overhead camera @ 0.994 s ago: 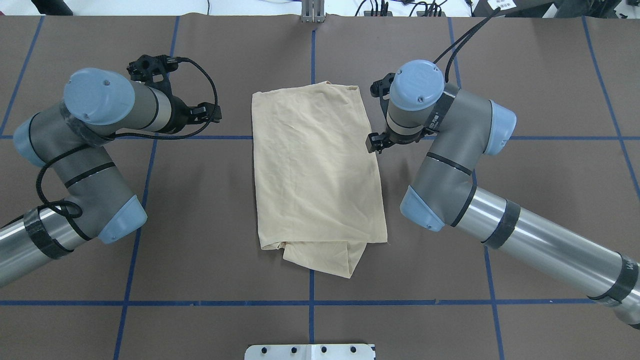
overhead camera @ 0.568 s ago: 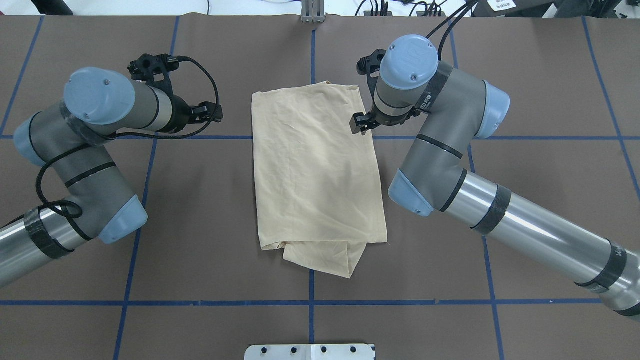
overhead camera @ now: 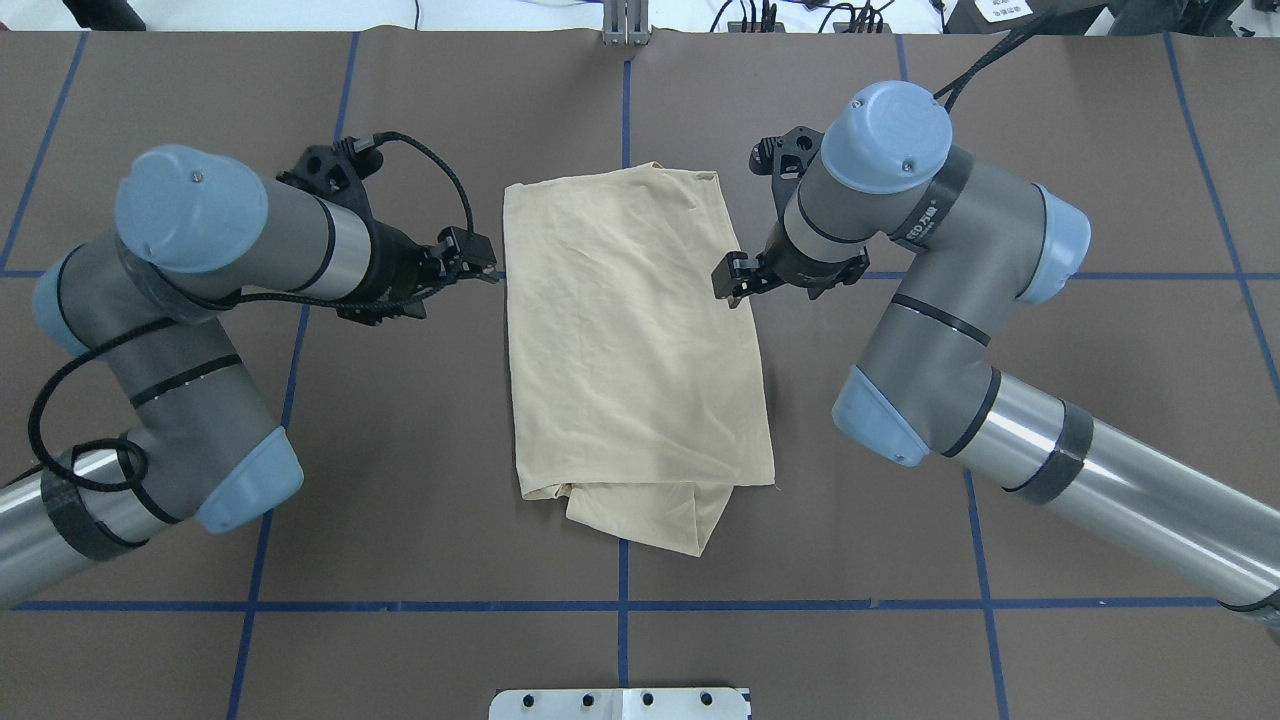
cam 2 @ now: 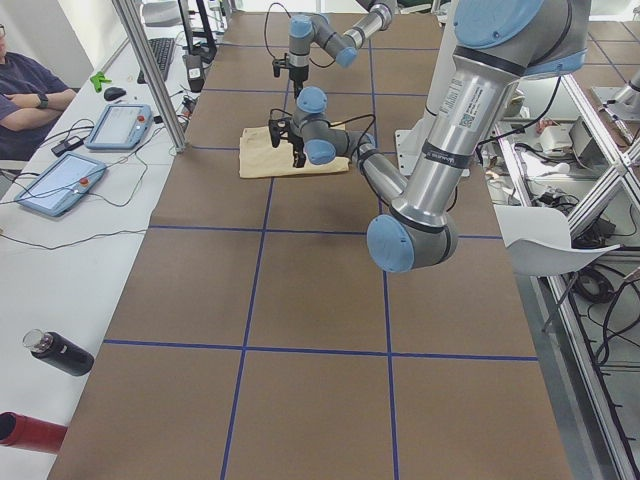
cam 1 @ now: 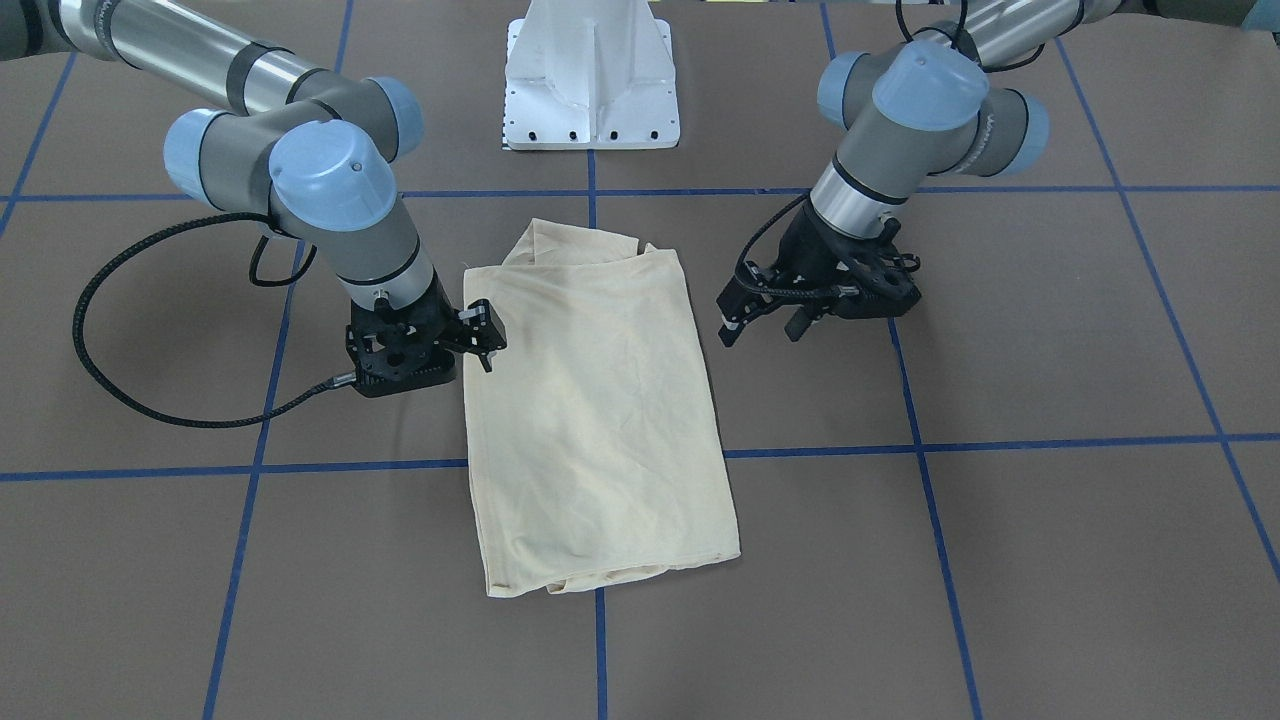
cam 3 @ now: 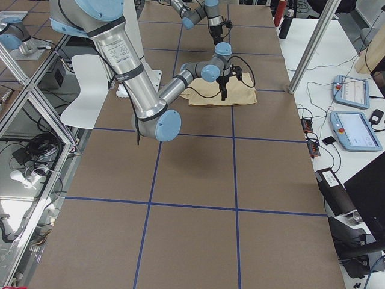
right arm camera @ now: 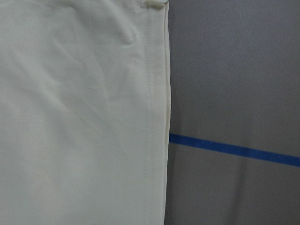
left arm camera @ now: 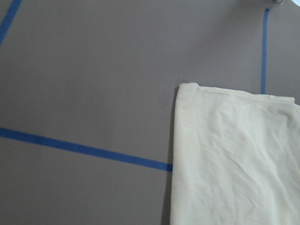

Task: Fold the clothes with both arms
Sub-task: 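Grasp the shirt's near corners with both grippers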

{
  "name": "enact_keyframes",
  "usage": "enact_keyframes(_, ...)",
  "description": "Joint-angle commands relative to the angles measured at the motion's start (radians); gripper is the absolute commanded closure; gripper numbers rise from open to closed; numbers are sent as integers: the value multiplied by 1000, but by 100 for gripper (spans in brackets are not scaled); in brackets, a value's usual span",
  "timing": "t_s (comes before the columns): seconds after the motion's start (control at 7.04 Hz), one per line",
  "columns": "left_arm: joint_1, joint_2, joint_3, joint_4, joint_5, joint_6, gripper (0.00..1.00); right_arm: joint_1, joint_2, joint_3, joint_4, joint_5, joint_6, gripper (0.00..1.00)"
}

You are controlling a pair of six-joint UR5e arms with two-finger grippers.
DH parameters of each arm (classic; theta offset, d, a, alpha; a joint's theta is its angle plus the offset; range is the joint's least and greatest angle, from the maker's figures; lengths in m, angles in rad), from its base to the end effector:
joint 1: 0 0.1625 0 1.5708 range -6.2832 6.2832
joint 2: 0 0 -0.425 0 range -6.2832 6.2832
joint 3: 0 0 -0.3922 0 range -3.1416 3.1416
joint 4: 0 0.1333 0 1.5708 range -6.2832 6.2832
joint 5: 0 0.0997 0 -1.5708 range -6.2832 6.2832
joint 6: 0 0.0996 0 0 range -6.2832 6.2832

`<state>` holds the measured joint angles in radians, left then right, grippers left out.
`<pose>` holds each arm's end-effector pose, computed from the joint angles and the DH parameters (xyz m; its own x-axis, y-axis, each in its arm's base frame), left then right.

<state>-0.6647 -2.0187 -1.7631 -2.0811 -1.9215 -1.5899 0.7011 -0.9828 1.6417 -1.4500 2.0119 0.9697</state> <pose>0.4306 -0.4633 0.2584 0.3148 -0.2694 -0.9101 0.3385 0.9277 -0.1576 -0.4611 -0.5080 0.2700 0.6483 -0.1220 0.7515 0.0154 0.9890 0.1472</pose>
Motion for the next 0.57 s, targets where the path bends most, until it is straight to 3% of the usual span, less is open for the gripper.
enact_keyframes(0.0,177,0,-33,-1,112,-225,0,-8,-45,70,2,48,111,0)
enact_keyframes(0.14,253,5,-30,-1,178,-266,0,-14,-59,96,3,48,144,0)
enact_keyframes(0.43,310,24,-9,-4,194,-292,1,-23,-71,132,3,47,188,0)
